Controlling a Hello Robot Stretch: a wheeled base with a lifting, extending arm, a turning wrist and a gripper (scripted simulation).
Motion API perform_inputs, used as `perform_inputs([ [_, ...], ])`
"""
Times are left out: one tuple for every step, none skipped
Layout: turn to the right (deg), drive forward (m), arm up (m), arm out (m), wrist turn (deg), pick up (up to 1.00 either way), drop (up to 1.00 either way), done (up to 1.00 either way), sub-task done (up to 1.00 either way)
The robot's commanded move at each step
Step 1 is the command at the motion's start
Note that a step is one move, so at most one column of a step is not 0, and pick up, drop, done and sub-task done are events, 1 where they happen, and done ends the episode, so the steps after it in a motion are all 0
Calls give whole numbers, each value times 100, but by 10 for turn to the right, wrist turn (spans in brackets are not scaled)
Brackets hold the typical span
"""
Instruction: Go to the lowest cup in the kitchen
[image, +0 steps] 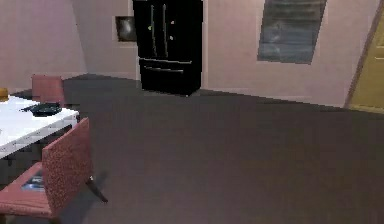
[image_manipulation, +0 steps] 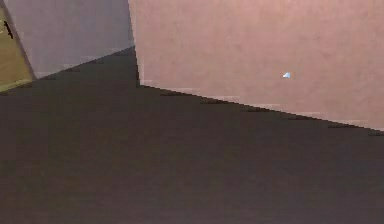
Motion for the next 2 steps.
perform_inputs([
  [0,100,0,0,0,0,0,0,0],
  [210,0,0,0,0,0,0,0,0],
])
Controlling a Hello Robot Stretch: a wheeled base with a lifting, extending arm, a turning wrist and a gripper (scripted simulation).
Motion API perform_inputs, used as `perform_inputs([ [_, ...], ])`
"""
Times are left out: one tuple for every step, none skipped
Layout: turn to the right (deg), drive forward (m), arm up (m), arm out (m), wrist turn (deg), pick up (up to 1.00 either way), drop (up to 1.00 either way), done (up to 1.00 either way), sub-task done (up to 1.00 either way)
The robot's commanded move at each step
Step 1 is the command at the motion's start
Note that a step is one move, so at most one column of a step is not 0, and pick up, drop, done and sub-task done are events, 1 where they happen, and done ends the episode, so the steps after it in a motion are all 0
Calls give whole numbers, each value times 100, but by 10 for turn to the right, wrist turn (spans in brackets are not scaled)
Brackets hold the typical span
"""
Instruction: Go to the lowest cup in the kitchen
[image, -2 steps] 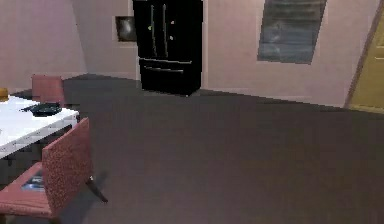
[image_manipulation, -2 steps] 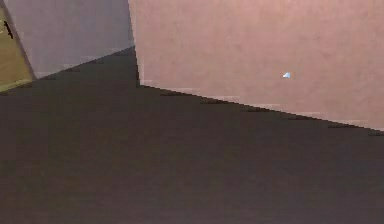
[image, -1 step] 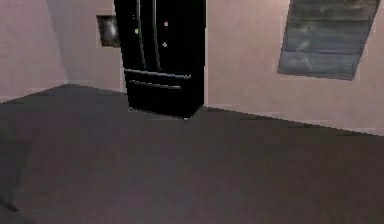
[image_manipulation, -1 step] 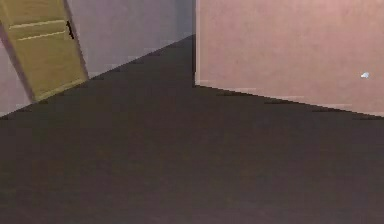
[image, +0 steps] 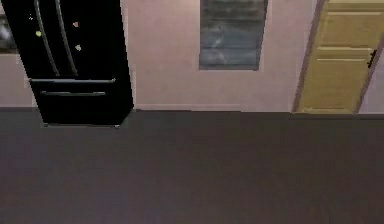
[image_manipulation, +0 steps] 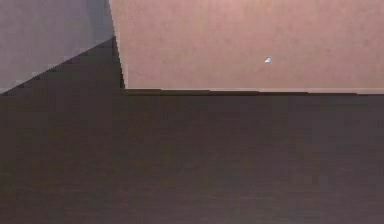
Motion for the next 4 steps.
perform_inputs([
  [0,5,0,0,0,0,0,0,0],
  [-450,0,0,0,0,0,0,0,0],
  [-30,0,0,0,0,0,0,0,0],
  [0,100,0,0,0,0,0,0,0],
])
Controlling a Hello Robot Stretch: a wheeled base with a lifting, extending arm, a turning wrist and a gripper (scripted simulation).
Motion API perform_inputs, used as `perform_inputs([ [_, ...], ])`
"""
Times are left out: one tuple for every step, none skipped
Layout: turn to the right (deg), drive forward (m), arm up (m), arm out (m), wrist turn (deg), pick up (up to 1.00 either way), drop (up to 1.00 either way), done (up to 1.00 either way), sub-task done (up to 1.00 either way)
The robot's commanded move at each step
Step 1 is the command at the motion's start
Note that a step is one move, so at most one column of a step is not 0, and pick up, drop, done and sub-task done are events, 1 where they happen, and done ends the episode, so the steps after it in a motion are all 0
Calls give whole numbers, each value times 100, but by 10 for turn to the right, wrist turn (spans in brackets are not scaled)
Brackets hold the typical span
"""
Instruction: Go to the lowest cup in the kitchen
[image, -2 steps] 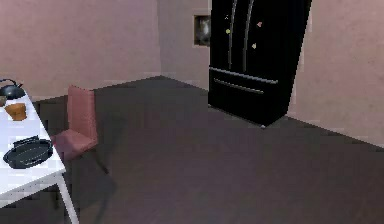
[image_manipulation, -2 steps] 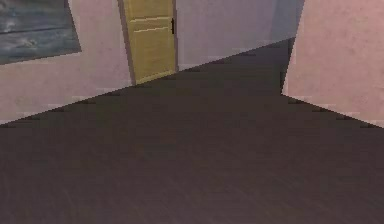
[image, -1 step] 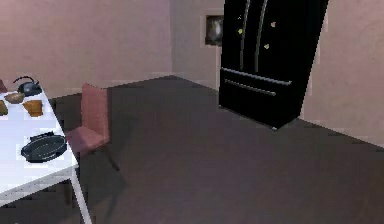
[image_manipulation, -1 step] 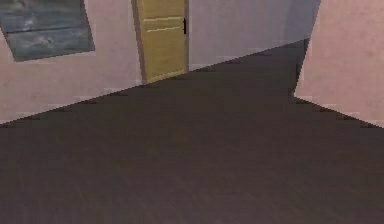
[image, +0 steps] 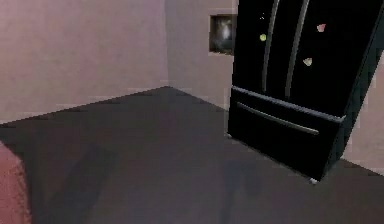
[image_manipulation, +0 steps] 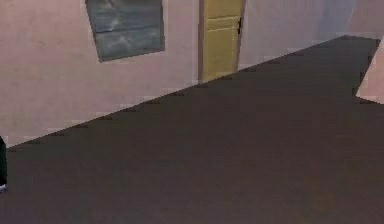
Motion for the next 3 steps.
perform_inputs([
  [0,5,0,0,0,0,0,0,0],
  [-360,0,0,0,0,0,0,0,0],
  [0,40,0,0,0,0,0,0,0],
])
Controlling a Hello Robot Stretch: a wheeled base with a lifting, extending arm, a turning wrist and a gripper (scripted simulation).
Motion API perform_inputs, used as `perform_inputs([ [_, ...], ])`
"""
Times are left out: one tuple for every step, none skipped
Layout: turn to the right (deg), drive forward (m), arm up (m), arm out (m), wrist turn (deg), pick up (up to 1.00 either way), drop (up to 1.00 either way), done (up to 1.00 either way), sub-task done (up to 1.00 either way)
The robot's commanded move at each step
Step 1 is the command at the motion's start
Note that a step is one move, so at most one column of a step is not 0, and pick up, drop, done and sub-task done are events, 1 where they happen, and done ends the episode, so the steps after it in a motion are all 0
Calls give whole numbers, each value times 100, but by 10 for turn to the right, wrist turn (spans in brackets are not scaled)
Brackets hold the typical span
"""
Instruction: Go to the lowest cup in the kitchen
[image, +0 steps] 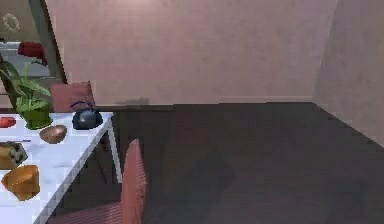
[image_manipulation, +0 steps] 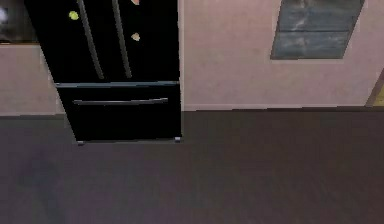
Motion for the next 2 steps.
perform_inputs([
  [-420,0,0,0,0,0,0,0,0],
  [0,0,0,0,0,0,0,100,0],
])
